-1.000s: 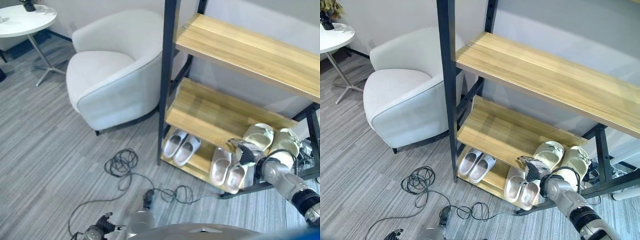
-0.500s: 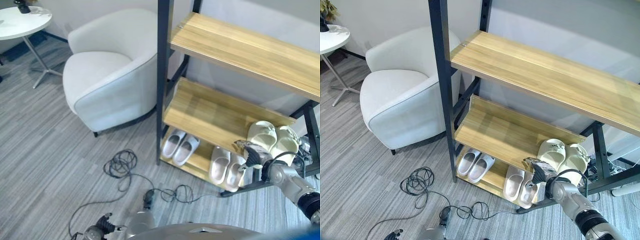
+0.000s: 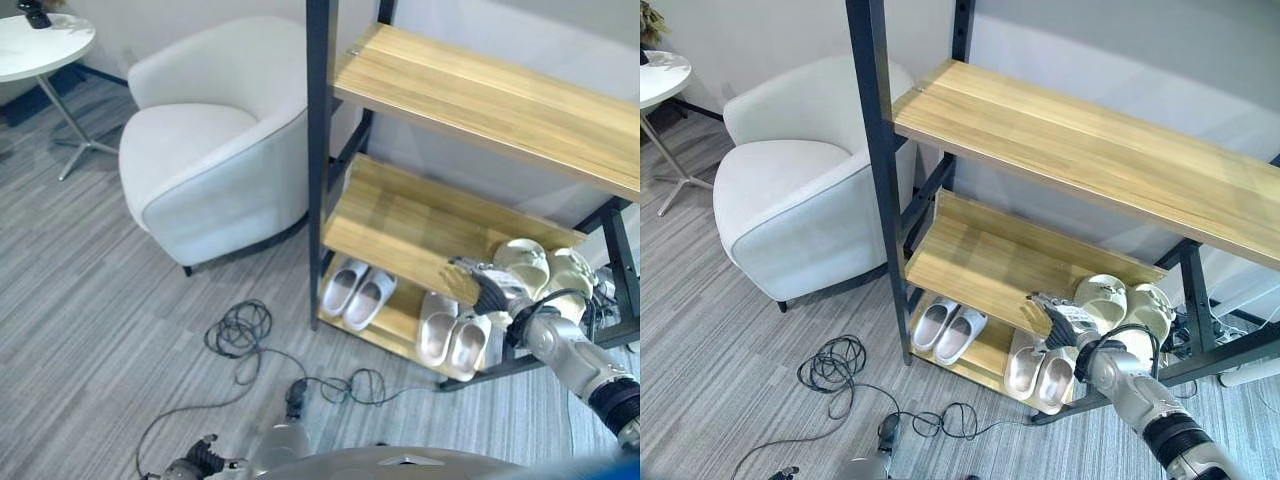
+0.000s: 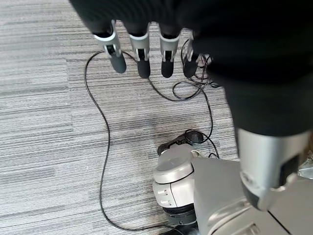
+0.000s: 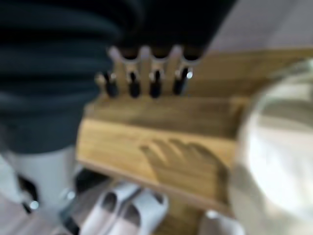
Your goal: Arrange the slippers neatly on the shoe rack.
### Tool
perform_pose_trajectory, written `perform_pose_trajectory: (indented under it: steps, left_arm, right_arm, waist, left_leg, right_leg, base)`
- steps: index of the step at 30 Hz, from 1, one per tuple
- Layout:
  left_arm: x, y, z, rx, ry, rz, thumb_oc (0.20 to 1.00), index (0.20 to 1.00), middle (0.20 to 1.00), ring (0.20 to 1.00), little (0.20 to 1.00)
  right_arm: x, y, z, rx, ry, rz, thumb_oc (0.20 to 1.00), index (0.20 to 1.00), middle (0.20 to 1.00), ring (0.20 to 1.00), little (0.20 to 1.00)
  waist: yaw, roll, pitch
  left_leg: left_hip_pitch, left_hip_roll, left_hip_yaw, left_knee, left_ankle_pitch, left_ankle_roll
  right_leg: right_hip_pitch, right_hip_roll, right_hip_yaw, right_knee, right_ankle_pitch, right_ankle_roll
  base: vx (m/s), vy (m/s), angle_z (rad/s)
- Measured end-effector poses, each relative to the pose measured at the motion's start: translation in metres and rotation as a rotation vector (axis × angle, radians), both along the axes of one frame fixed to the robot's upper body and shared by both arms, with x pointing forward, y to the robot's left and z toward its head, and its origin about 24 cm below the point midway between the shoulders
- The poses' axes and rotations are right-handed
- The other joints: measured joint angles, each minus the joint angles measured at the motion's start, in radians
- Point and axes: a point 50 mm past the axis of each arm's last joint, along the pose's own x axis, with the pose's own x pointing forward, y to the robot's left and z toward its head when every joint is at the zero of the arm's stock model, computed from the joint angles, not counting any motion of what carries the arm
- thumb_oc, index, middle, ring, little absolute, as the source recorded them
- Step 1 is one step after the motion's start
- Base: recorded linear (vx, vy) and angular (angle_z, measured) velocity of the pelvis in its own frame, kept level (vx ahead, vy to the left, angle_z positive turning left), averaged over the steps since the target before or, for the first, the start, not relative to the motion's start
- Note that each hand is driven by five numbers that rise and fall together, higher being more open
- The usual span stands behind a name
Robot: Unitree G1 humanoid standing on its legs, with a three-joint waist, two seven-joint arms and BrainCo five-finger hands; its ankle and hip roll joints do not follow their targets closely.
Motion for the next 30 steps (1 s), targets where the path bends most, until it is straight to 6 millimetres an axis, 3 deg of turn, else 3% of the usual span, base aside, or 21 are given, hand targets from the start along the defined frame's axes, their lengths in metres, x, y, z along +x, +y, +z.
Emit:
perform_pose_trajectory:
  steps: [6, 11, 20, 22, 23, 24, 25, 26, 28, 29, 30]
  left_arm:
    - [-0.008, -0.004, -0.003, -0.010, 0.020, 0.018, 1.000, 1.000, 1.000, 1.000, 1.000]
    - [-0.008, -0.006, -0.003, -0.020, 0.016, 0.034, 1.000, 1.000, 1.000, 1.000, 1.000]
    - [-0.015, -0.008, -0.005, -0.022, 0.036, 0.041, 1.000, 1.000, 1.000, 1.000, 1.000]
    - [-0.019, -0.009, -0.006, -0.017, 0.048, 0.051, 1.000, 1.000, 1.000, 1.000, 1.000]
    - [-0.016, -0.013, -0.007, -0.026, 0.046, 0.046, 1.000, 1.000, 1.000, 1.000, 1.000]
    - [-0.018, -0.010, -0.007, -0.021, 0.052, 0.050, 1.000, 1.000, 1.000, 1.000, 1.000]
    - [-0.021, -0.012, -0.008, -0.034, 0.060, 0.067, 1.000, 1.000, 1.000, 1.000, 1.000]
    - [-0.015, -0.015, -0.009, -0.047, 0.050, 0.073, 1.000, 1.000, 1.000, 1.000, 1.000]
    - [-0.017, -0.015, -0.010, -0.058, 0.070, 0.106, 1.000, 1.000, 1.000, 1.000, 1.000]
    - [-0.013, -0.016, -0.010, -0.062, 0.060, 0.099, 1.000, 1.000, 1.000, 1.000, 1.000]
    - [-0.004, -0.018, -0.009, -0.069, 0.037, 0.092, 1.000, 1.000, 1.000, 1.000, 1.000]
  right_arm:
    - [-0.025, -0.004, 0.012, 0.062, -0.077, -0.018, 1.000, 1.000, 1.000, 1.000, 1.000]
    - [-0.079, -0.010, -0.028, 0.107, 0.125, -0.079, 1.000, 1.000, 1.000, 1.000, 1.000]
    - [-0.124, -0.017, -0.083, 0.223, 0.338, -0.276, 1.000, 1.000, 1.000, 1.000, 1.000]
    - [-0.153, -0.033, -0.122, 0.381, 0.463, -0.610, 1.000, 1.000, 1.000, 1.000, 1.000]
    - [-0.168, -0.038, -0.132, 0.450, 0.495, -0.714, 1.000, 1.000, 1.000, 1.000, 1.000]
    - [-0.190, -0.049, -0.155, 0.595, 0.534, -0.995, 1.000, 1.000, 1.000, 1.000, 1.000]
    - [-0.223, -0.055, -0.167, 0.629, 0.631, -1.197, 1.000, 1.000, 1.000, 1.000, 1.000]
    - [-0.236, -0.053, -0.170, 0.658, 0.649, -1.252, 1.000, 1.000, 1.000, 1.000, 1.000]
    - [-0.270, -0.051, -0.185, 0.771, 0.689, -1.612, 1.000, 1.000, 1.000, 1.000, 1.000]
    - [-0.279, -0.048, -0.186, 0.774, 0.715, -1.620, 1.000, 1.000, 1.000, 1.000, 1.000]
    - [-0.293, -0.042, -0.187, 0.803, 0.724, -1.659, 1.000, 1.000, 1.000, 1.000, 1.000]
  waist:
    - [-0.014, -0.009, 0.000]
    - [-0.051, -0.017, -0.008]
    - [-0.089, 0.004, -0.021]
    - [-0.080, 0.006, -0.035]
    - [-0.085, 0.008, -0.037]
    - [-0.087, 0.008, -0.040]
    - [-0.091, 0.026, -0.040]
    - [-0.113, 0.032, -0.041]
    - [-0.122, 0.043, -0.057]
    - [-0.124, 0.044, -0.057]
    - [-0.143, 0.064, -0.059]
  left_leg:
    - [0.027, 0.002, 0.012, -0.001, -0.006, 0.001]
    - [0.031, 0.006, 0.027, -0.001, -0.006, 0.001]
    - [0.066, 0.019, 0.062, -0.002, -0.011, 0.001]
    - [0.081, 0.024, 0.080, -0.005, -0.017, 0.001]
    - [0.082, 0.024, 0.083, -0.001, -0.018, 0.001]
    - [0.089, 0.025, 0.086, -0.004, -0.019, 0.002]
    - [0.096, 0.028, 0.103, -0.006, -0.022, 0.003]
    - [0.096, 0.030, 0.107, -0.006, -0.022, 0.003]
    - [0.097, 0.036, 0.115, -0.006, -0.023, 0.001]
    - [0.096, 0.036, 0.115, -0.006, -0.023, 0.001]
    - [0.098, 0.037, 0.119, -0.006, -0.025, -0.001]
  right_leg:
    - [0.020, -0.002, 0.005, 0.000, -0.002, -0.002]
    - [0.015, -0.003, 0.021, 0.003, -0.011, -0.015]
    - [0.011, -0.004, 0.065, 0.037, -0.024, -0.012]
    - [0.013, -0.002, 0.081, 0.047, -0.029, -0.012]
    - [0.011, -0.005, 0.088, 0.053, -0.035, -0.010]
    - [0.010, -0.004, 0.095, 0.063, -0.037, -0.008]
    - [0.008, -0.002, 0.109, 0.063, -0.037, -0.006]
    - [0.003, -0.005, 0.115, 0.064, -0.036, -0.008]
    - [0.001, 0.003, 0.122, 0.064, -0.035, -0.008]
    - [0.000, 0.002, 0.122, 0.065, -0.035, -0.008]
    - [-0.006, -0.004, 0.131, 0.067, -0.035, -0.009]
  base:
    - [-0.04, 0.039, -0.06]
    - [-0.07, 0.061, -0.08]
    - [-0.05, 0.049, -0.13]
    - [-0.03, 0.041, -0.20]
    - [-0.03, 0.030, -0.16]
    - [-0.03, 0.000, -0.27]
    - [-0.02, -0.004, -0.31]
    - [-0.02, -0.004, -0.29]
    - [0.00, -0.007, -0.14]
    - [-0.01, -0.026, -0.11]
    - [-0.01, -0.035, -0.12]
